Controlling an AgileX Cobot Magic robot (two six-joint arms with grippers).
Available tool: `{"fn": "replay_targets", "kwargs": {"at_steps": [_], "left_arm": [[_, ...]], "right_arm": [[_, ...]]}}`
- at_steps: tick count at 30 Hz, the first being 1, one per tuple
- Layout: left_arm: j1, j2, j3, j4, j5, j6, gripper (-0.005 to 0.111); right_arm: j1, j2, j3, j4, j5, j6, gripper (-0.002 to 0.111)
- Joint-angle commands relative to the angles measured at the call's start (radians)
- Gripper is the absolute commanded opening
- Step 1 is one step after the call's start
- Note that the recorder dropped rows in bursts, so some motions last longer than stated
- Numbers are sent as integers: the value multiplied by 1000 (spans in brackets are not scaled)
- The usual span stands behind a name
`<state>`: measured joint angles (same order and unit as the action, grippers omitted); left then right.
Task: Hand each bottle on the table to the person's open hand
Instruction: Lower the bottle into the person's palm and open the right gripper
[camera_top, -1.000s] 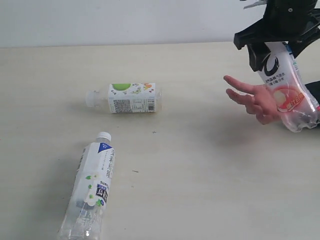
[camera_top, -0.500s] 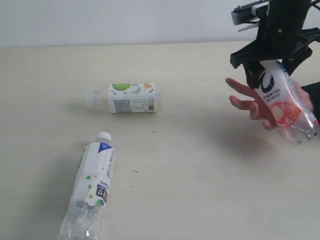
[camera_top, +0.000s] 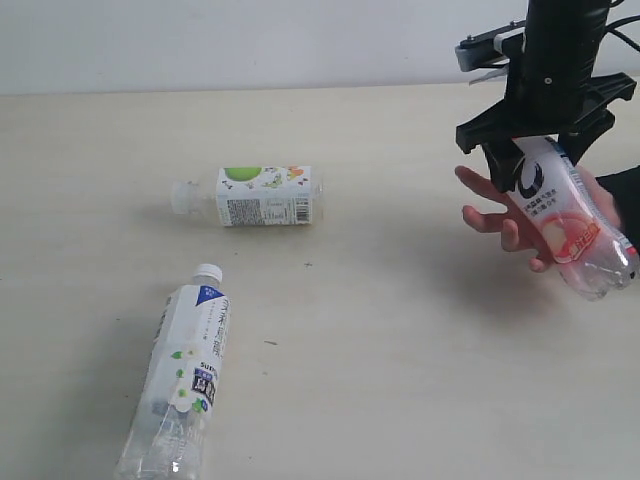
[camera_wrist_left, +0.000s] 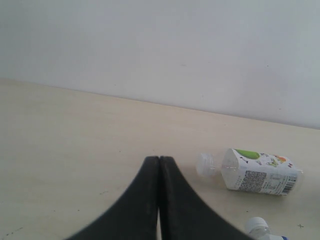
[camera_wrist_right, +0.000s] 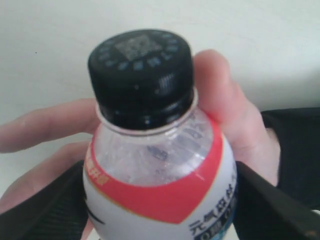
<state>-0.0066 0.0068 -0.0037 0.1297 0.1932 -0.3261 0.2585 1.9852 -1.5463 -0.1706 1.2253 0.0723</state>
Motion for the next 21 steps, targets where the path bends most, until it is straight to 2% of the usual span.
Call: {"fn": "replay_targets", "kwargs": {"at_steps": [1, 8, 10, 21], "left_arm": [[-5, -7, 4, -5, -2, 0, 0], [-5, -7, 4, -5, -2, 0, 0], [-5, -7, 4, -5, -2, 0, 0], [-5, -7, 4, -5, -2, 0, 0]], "right_arm": [[-5, 1, 4, -49, -4, 10, 10], [-3, 1, 4, -47, -4, 10, 49], [-3, 1, 4, -49, -4, 10, 56], [-3, 1, 4, -47, -4, 8, 77]]}}
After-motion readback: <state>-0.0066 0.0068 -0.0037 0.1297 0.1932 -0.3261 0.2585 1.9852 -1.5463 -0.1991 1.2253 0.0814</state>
